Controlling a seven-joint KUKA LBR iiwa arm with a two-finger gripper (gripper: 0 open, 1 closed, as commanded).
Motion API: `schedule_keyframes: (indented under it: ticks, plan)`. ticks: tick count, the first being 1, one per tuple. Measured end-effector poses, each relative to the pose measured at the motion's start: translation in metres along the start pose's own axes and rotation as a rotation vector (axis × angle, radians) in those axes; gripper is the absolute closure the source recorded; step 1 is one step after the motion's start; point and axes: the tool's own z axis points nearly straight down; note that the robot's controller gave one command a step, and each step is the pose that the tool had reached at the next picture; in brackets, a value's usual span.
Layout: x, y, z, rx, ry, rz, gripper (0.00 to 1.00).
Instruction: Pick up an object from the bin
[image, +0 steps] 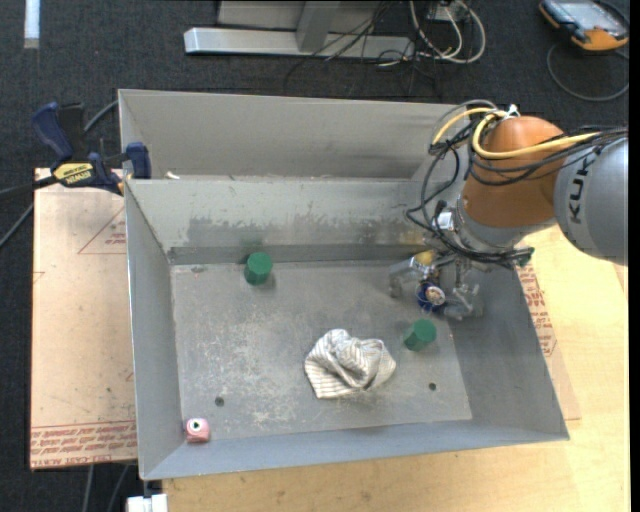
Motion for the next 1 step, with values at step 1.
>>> schedule_keyframes:
  ticks: [1]
  plan:
    - [0.0199,-0.0197,-0.0013,0.016,0.012,0.317,1.0]
